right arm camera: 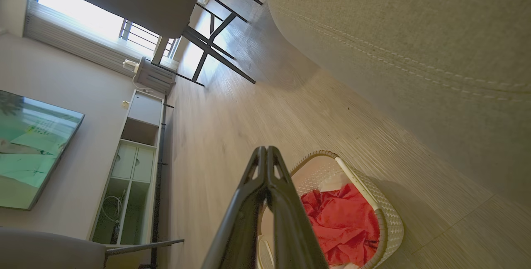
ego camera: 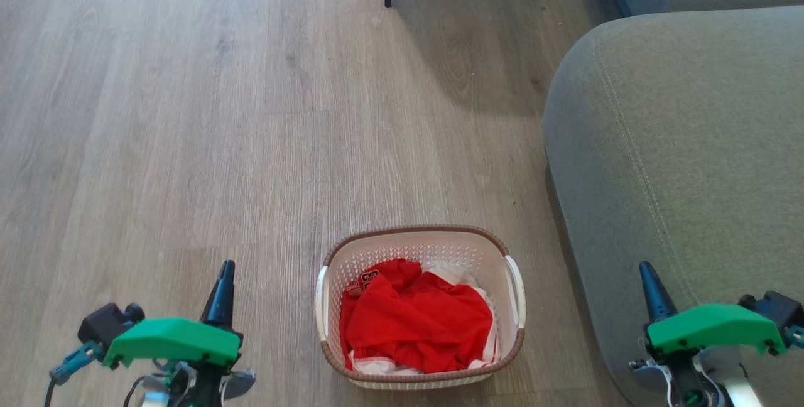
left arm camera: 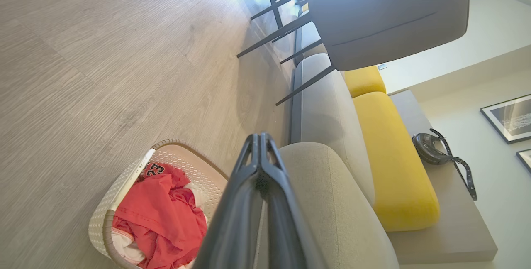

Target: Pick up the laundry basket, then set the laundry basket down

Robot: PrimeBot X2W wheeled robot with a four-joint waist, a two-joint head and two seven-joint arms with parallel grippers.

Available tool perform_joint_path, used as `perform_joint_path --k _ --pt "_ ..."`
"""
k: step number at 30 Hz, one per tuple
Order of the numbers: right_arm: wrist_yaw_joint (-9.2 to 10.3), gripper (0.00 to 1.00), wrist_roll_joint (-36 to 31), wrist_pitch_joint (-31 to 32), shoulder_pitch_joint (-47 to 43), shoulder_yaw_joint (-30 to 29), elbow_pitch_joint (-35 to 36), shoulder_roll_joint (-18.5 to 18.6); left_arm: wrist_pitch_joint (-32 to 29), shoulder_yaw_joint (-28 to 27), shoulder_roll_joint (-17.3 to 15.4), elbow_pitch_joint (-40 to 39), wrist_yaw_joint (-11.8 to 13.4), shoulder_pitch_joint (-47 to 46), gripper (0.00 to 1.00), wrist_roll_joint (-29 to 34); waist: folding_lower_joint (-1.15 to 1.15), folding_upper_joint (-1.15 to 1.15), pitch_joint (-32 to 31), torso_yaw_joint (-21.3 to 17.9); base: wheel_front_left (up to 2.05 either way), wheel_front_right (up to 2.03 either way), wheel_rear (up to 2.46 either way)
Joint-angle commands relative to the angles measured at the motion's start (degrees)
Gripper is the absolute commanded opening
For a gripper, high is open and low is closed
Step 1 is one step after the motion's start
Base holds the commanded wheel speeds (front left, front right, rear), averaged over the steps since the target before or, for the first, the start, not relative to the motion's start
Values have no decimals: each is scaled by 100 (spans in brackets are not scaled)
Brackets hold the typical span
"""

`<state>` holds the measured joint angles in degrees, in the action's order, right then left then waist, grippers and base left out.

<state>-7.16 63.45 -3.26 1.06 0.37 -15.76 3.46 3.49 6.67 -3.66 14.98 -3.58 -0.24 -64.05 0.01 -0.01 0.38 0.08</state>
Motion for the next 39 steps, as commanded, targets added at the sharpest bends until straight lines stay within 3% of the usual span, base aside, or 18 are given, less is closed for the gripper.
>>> perform_joint_path --k 1,39 --pt "-21 0 196 60 349 20 189 95 -64 -211 -87 -161 -54 -355 0 -181 0 1 -1 0 0 0 0" --pt "-31 0 2541 697 470 -416 185 78 -704 -963 -71 -112 -334 -540 0 -2503 -1 1 -16 -6 0 0 0"
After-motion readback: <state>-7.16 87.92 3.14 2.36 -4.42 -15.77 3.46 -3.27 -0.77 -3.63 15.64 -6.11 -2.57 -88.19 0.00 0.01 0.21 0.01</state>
